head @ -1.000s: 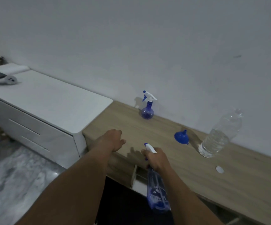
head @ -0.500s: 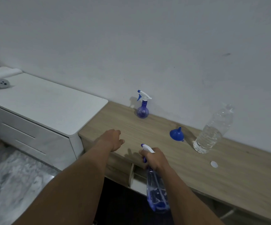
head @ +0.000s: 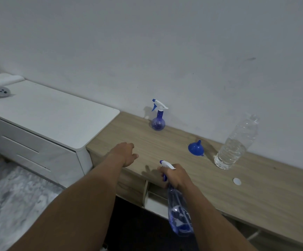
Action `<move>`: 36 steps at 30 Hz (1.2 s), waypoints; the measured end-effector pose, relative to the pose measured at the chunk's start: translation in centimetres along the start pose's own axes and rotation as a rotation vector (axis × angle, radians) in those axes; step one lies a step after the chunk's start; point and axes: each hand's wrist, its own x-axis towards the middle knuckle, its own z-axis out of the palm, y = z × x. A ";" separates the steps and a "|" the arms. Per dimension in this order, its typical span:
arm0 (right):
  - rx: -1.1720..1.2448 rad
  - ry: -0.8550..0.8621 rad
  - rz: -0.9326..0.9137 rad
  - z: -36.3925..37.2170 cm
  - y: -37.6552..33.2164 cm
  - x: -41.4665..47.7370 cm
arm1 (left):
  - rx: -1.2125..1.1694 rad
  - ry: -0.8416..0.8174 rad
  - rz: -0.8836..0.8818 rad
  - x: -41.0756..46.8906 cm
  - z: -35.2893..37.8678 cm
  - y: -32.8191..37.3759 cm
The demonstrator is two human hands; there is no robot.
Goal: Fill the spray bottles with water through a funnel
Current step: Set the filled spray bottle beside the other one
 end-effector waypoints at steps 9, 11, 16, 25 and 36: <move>0.034 -0.004 -0.004 -0.4 0.5 0.1 | -0.015 0.003 -0.007 -0.2 0.0 0.3; 0.014 0.008 -0.015 -0.6 0.5 0.3 | -0.014 0.007 -0.010 -0.2 -0.1 0.4; 0.010 0.048 -0.074 -1.2 -0.4 0.5 | -0.055 0.009 -0.010 -0.6 0.0 1.2; -0.003 0.153 -0.329 -3.2 -3.6 1.5 | -0.278 -0.138 0.050 -1.2 1.8 5.1; 0.030 0.234 -0.369 -4.8 -7.4 5.1 | -0.419 -0.254 0.177 1.6 1.0 8.8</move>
